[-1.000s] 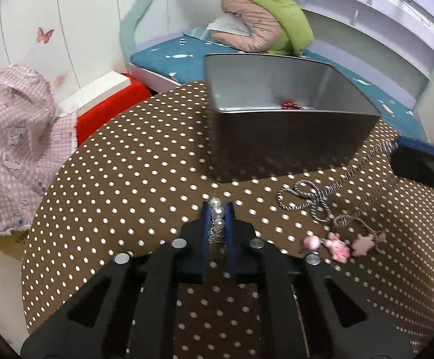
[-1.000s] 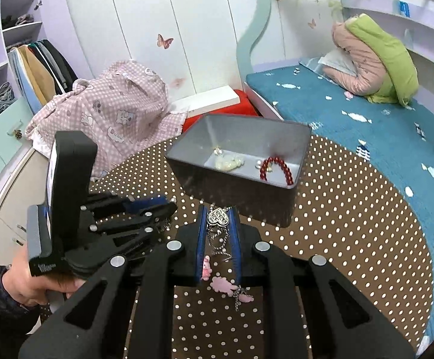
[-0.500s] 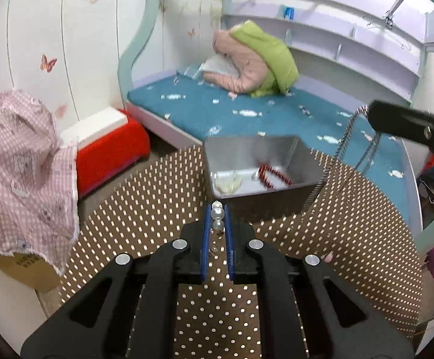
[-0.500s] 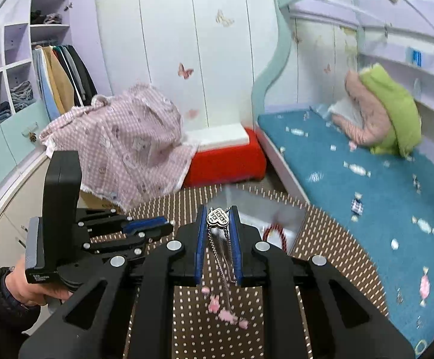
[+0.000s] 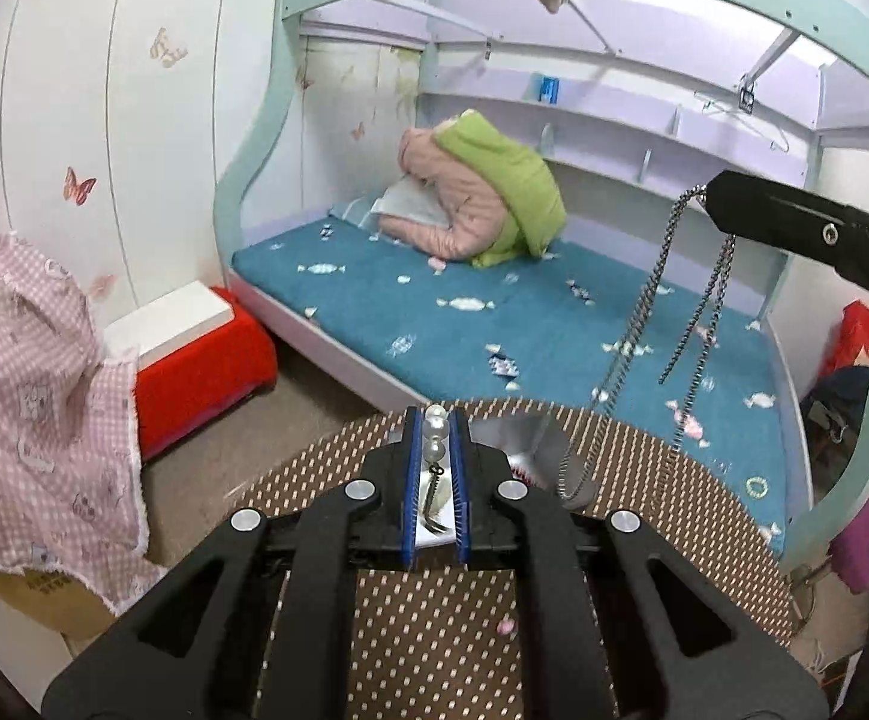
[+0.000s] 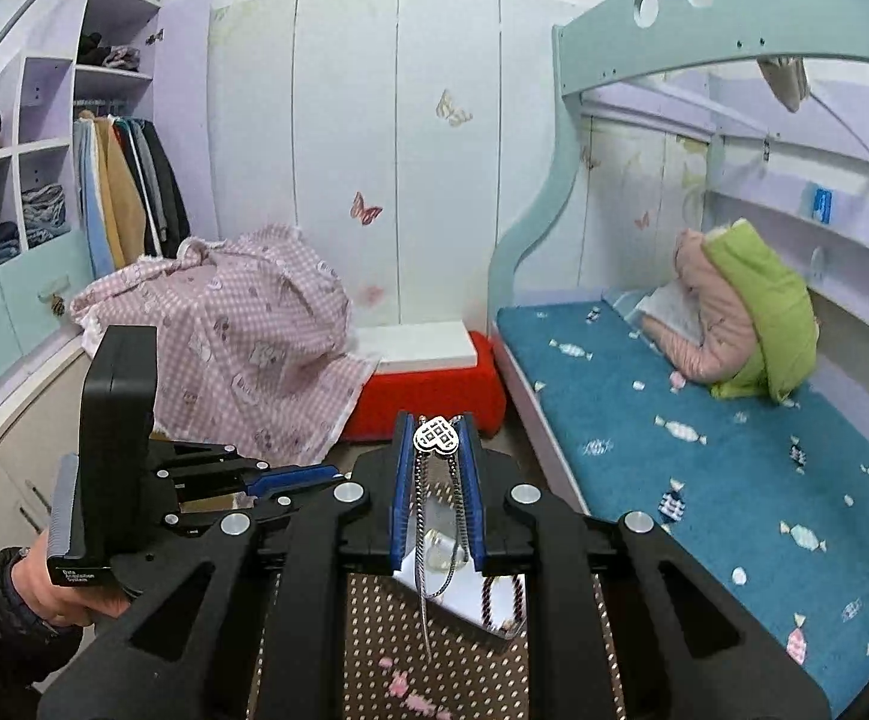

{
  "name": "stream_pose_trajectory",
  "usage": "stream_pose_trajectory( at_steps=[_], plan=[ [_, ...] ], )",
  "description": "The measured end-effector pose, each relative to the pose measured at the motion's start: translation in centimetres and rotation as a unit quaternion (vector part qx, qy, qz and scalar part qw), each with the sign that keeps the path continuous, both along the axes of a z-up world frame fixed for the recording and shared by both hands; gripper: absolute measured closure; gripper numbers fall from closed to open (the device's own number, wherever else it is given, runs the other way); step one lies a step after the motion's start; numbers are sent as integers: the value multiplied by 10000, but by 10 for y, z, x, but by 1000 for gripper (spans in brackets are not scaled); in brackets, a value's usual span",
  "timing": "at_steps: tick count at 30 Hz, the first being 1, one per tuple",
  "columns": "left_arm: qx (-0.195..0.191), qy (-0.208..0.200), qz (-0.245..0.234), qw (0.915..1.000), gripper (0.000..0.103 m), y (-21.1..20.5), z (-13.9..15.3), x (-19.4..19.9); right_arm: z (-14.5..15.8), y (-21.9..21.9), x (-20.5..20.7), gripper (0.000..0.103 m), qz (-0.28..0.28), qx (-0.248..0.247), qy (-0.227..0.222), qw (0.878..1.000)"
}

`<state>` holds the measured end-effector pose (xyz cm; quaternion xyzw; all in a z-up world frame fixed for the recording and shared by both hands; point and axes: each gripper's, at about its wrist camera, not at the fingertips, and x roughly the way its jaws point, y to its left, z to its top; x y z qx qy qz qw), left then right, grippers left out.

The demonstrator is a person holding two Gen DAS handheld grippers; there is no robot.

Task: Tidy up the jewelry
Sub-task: 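Grasp the pearl pendant with the left gripper while the right gripper lifts the heart chain, then lower both chains into the grey box and open both grippers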

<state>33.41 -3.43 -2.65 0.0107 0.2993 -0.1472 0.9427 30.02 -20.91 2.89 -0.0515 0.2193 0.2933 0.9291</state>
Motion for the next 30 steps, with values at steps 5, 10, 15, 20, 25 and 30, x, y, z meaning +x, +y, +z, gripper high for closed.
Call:
stream_pose_trajectory(
  at_steps=[5,10,15,20,25,30],
  plan=[
    [-22,-36,-105,9999,94,-6,18,23,6,-3,13,90,-82,-42,-41,9999],
    [-14,144,-182,9997,94,-17,14,51,-6,-2,30,90,-151,-110,145,9997],
    [16,464,-221,9987,94,-27,-11,73,-35,-4,54,90,-261,-150,566,9979],
    [44,771,-242,9967,94,-32,-39,90,-69,-5,72,89,-358,-203,1012,9940],
    [122,1075,-174,9940,89,-33,-66,99,-96,-4,83,89,-517,-315,1380,9886],
    [250,921,194,9952,14,-24,-75,94,-115,-7,84,68,-779,-365,1585,9836]
  ],
)
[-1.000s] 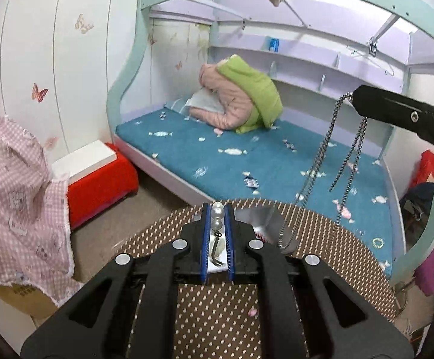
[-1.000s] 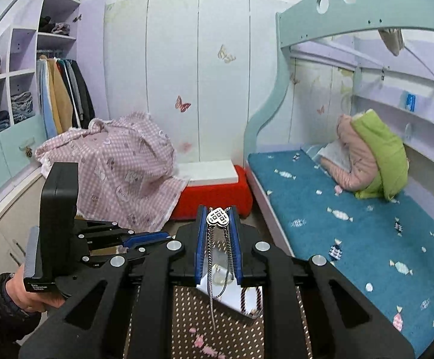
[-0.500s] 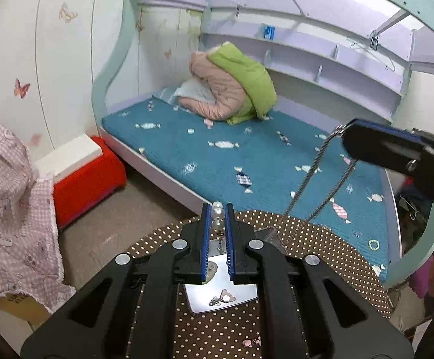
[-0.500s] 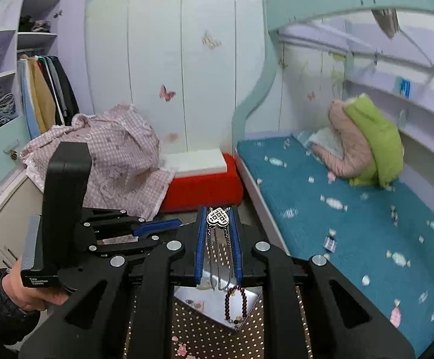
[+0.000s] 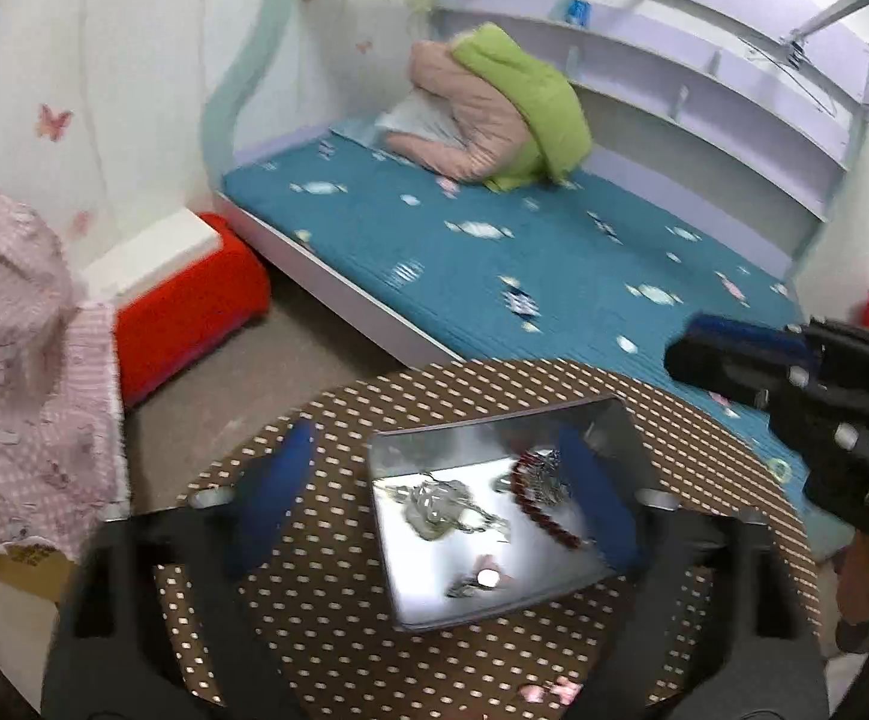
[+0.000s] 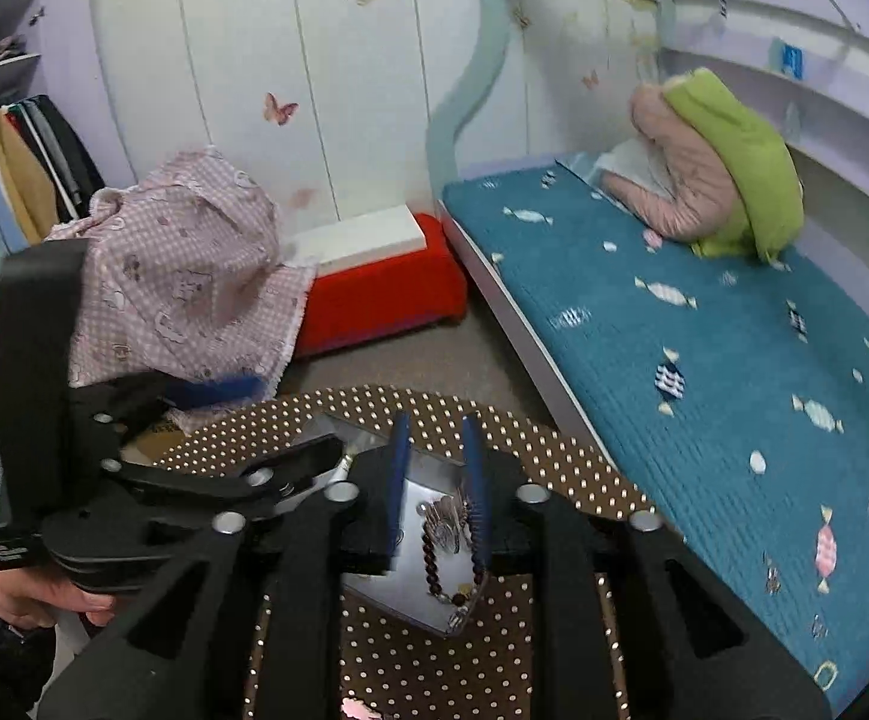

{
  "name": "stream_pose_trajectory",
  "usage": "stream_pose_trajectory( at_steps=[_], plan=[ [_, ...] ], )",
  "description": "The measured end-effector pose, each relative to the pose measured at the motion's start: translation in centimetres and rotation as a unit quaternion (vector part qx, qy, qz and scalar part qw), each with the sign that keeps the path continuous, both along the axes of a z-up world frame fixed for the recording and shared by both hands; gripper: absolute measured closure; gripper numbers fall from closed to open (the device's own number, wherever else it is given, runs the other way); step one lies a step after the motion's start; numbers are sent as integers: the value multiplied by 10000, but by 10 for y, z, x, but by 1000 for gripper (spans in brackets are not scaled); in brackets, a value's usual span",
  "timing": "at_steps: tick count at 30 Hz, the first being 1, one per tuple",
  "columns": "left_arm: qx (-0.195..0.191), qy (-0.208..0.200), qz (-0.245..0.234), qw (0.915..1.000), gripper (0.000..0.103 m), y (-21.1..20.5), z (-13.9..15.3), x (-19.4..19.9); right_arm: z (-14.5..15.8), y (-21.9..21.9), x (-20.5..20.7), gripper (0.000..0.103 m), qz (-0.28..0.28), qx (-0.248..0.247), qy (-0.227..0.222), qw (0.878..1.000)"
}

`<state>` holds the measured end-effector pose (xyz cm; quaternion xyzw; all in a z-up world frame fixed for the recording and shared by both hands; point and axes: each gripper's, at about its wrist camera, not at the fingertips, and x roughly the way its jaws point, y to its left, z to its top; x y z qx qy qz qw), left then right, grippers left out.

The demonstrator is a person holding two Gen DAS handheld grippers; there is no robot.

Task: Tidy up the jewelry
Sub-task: 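Lower both chains into the grey box and open both grippers, then move both tools toward the small pink and white charms on the table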

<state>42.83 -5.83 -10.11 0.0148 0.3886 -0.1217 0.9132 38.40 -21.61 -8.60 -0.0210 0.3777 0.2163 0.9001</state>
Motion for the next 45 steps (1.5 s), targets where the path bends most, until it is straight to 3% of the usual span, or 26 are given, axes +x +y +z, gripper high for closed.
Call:
stream_pose_trajectory(
  at_steps=[2,5,13,28,45],
  plan=[
    [57,-32,79,9999,11,5,0,-4,-3,-3,-5,25,-146,9,-66,9999],
    [142,-200,337,9991,7,15,2,-15,-7,-11,-9,8,-357,134,-51,9993],
    [93,-727,831,9938,5,38,20,-65,0,-22,-41,8,-809,304,-288,9958],
    [-22,-1439,1021,9843,5,51,72,-155,40,-23,-126,8,-1121,413,-879,9889],
    [-174,-1466,1065,9833,5,63,62,-231,34,-15,-191,8,-1394,100,-1215,9827]
  ],
)
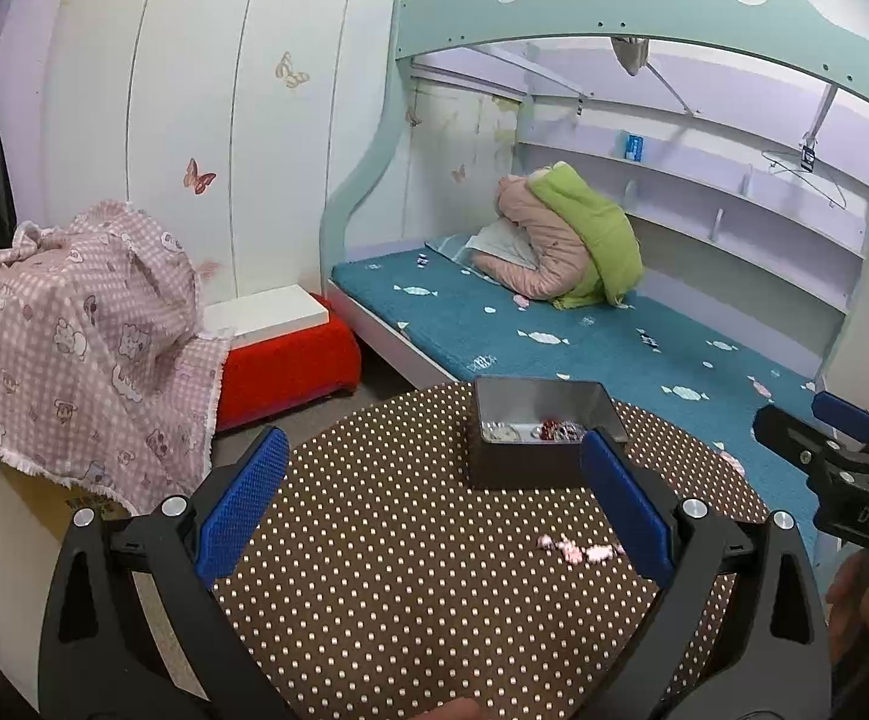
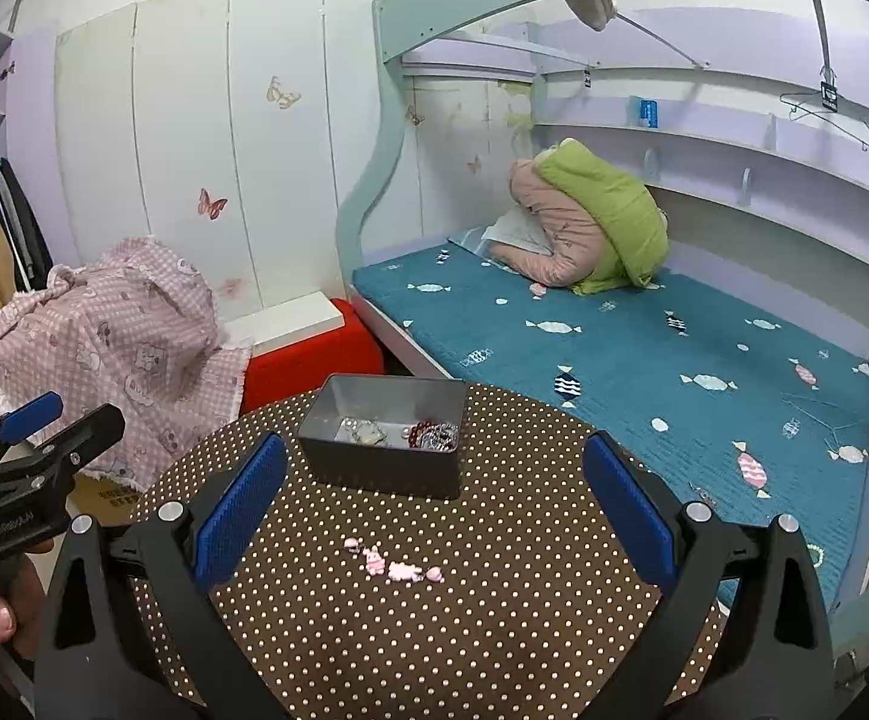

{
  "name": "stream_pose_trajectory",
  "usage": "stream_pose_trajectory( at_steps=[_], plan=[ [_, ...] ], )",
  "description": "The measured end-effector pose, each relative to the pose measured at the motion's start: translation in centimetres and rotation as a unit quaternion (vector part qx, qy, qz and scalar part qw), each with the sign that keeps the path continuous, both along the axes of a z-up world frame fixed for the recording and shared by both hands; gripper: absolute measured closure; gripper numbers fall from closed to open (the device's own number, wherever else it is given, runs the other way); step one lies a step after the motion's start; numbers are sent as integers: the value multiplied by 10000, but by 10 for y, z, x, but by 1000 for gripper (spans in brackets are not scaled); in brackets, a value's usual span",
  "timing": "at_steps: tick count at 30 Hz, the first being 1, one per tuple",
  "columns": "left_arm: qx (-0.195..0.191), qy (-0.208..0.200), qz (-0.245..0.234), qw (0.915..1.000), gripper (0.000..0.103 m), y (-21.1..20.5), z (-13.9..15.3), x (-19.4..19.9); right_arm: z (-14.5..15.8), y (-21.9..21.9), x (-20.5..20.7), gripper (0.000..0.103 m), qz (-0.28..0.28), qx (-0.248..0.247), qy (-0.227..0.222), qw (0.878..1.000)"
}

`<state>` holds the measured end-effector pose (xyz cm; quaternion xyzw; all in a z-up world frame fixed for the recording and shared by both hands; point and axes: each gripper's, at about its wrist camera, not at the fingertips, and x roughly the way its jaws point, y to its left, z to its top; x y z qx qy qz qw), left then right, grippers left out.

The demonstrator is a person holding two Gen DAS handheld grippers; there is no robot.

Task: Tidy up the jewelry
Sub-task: 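Move both tools toward the small pink and white charms on the table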

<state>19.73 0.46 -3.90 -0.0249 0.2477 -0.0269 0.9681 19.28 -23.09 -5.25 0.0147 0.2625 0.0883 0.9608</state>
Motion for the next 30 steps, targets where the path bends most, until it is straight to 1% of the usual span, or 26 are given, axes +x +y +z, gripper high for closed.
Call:
stream_pose_trajectory(
  at_steps=[3,8,12,16,21,24,27,30],
  plan=[
    [56,-2,37,10000,5,2,-3,-5,-2,0,-4,8,19,20,12,10000],
    [23,145,94,9998,5,7,-14,-8,-9,-8,-6,8,-66,1,114,9999],
    [6,304,87,9995,5,9,-26,-7,-19,-16,0,8,-124,-10,278,9995],
    [48,436,52,9990,5,6,-37,-2,-31,-17,6,8,-47,-47,477,9988],
    [101,615,-6,9981,5,6,-51,10,-54,-15,15,8,156,-116,849,9962],
    [138,747,-44,9971,5,2,-61,17,-74,-12,23,8,328,-228,1122,9929],
    [177,905,-90,9957,5,-1,-71,24,-99,-8,34,8,534,-322,1489,9869],
    [198,1021,-138,9945,5,-4,-81,31,-117,-5,42,10,690,-366,1706,9822]
  ],
)
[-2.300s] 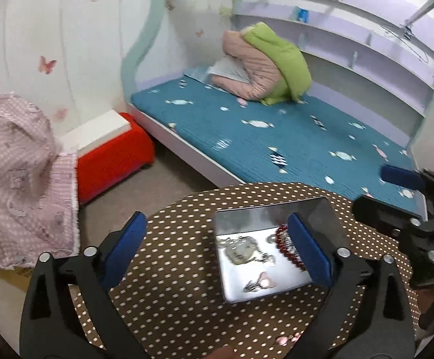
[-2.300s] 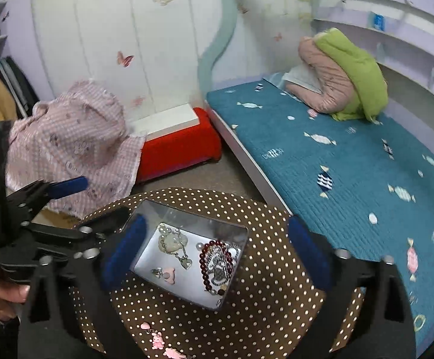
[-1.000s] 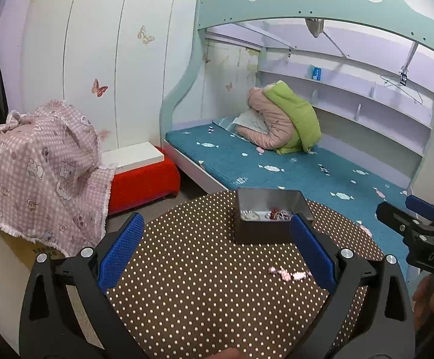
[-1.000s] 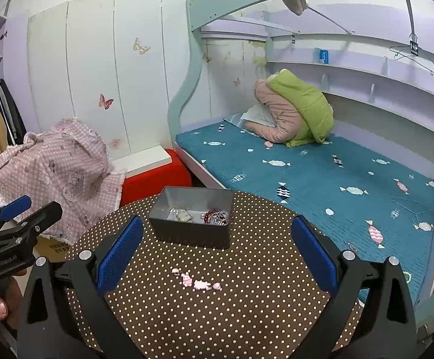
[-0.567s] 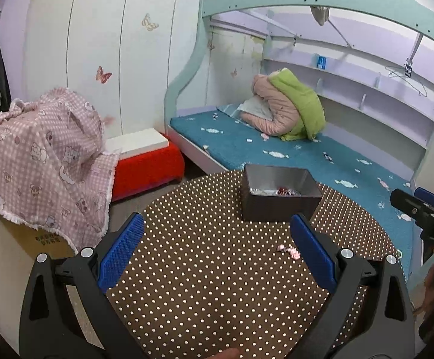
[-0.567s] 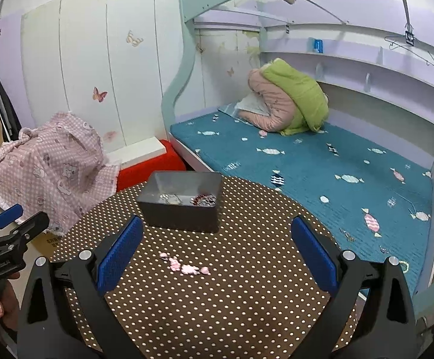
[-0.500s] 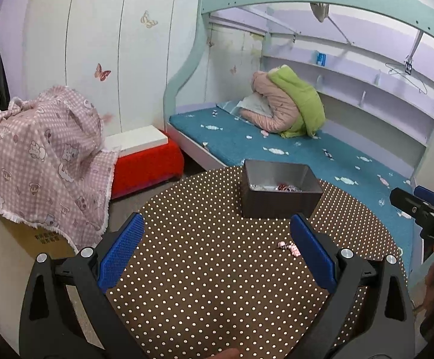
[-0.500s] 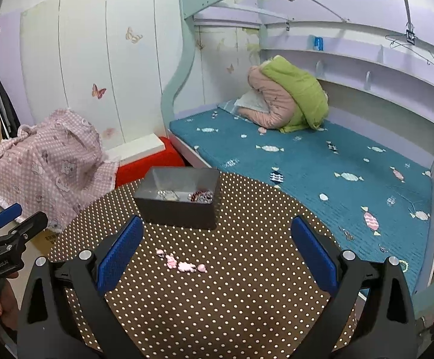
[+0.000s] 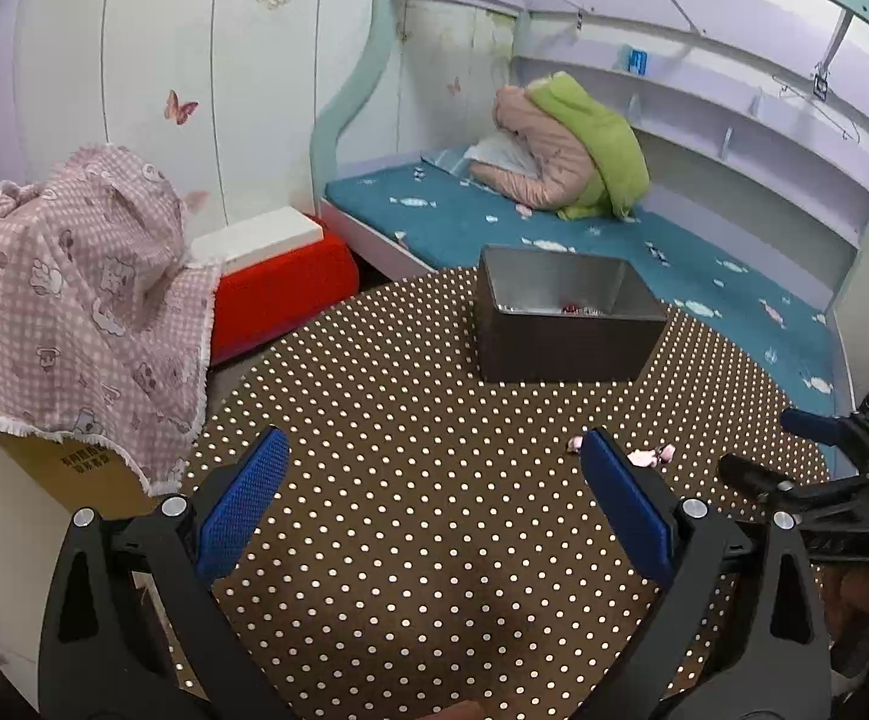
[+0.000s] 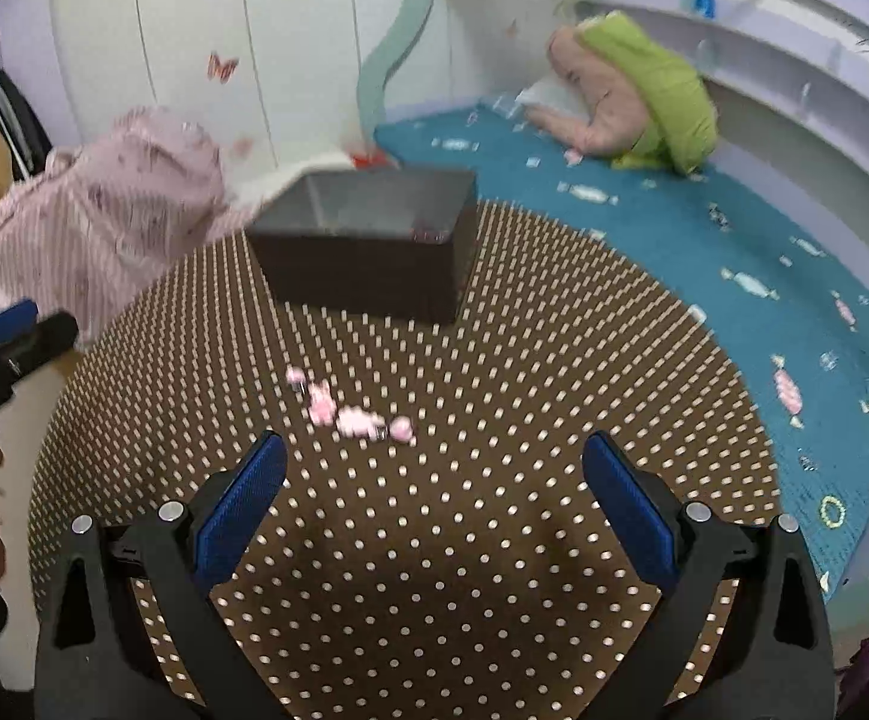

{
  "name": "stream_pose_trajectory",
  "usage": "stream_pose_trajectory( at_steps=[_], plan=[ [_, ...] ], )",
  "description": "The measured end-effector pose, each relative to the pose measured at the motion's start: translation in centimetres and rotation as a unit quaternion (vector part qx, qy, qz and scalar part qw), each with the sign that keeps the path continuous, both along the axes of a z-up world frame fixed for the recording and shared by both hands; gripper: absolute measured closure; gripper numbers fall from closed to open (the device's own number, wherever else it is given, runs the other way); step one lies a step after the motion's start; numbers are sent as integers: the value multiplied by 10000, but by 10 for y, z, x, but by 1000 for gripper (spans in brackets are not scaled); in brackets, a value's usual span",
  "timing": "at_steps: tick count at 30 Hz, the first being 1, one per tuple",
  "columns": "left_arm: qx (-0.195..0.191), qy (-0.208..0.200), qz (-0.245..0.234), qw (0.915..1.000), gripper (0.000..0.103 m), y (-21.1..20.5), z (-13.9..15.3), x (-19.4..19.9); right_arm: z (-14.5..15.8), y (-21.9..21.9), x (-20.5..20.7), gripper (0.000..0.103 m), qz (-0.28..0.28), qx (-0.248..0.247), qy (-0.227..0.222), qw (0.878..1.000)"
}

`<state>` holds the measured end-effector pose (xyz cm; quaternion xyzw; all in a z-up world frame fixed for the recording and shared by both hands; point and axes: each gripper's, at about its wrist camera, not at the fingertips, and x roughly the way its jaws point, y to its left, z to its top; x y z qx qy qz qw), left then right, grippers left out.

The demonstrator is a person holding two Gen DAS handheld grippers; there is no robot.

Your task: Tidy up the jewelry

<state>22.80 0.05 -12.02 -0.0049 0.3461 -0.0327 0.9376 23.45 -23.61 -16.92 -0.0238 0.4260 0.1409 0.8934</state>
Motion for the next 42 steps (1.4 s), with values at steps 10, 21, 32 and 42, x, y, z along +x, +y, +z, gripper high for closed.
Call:
stream_pose_trajectory(
  at_steps=[10,21,32,42],
  plan=[
    [109,461,-262,9985,5,-16,-34,27,-40,20,25,41,649,-336,145,9972],
    [361,855,-678,9934,5,-48,-70,62,-42,22,33,88,1120,-274,-25,9933],
    [656,1017,-1103,9865,6,-74,-95,87,-35,5,34,82,1144,-27,75,9934],
    [470,990,-1532,9821,31,-81,-94,98,-35,8,34,78,1365,-89,67,9906]
  ],
)
